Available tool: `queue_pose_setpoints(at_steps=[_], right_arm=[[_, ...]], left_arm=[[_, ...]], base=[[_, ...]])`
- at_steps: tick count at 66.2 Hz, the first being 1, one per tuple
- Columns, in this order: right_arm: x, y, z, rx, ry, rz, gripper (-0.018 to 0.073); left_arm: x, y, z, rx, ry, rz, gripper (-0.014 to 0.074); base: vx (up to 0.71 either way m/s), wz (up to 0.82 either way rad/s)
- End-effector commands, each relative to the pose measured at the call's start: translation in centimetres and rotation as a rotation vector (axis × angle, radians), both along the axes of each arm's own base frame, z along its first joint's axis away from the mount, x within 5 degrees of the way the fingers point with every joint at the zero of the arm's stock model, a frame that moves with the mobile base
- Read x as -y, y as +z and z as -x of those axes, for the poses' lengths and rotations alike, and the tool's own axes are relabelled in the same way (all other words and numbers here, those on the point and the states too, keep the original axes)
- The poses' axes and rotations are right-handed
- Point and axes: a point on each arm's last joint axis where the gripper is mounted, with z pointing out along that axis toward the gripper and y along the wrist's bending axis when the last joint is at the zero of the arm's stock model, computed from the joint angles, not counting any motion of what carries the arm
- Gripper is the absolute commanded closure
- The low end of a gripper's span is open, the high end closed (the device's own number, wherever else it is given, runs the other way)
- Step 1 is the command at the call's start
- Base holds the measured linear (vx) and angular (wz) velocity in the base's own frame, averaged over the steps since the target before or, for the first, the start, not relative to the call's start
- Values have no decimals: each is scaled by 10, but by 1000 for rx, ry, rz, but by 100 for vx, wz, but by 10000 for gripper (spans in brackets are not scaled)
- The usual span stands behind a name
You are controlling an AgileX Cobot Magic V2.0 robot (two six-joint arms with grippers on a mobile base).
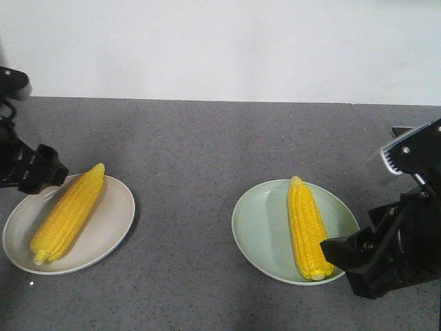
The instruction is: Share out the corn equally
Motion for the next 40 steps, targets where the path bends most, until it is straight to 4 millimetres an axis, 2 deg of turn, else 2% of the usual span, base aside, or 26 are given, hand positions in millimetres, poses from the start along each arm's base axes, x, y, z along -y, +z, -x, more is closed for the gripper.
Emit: queue_pose_setpoints(at_steps=[1, 12, 20, 40], right_arm=[[-1, 13, -2, 77, -4, -41, -3], [-1, 13, -2, 77, -4, -41, -3], [-1, 13, -2, 77, -4, -41, -3], [-1, 13, -2, 77, -4, -41, -3]], left_arm=[[-2, 31, 19, 134, -11, 28, 74], [-4, 55, 52, 240, -21, 78, 74], [-4, 56, 78, 310, -50, 145, 74], [-12, 25, 129, 483, -57, 218, 74]], base=[[0, 0], [0, 0], [0, 0], [0, 0]])
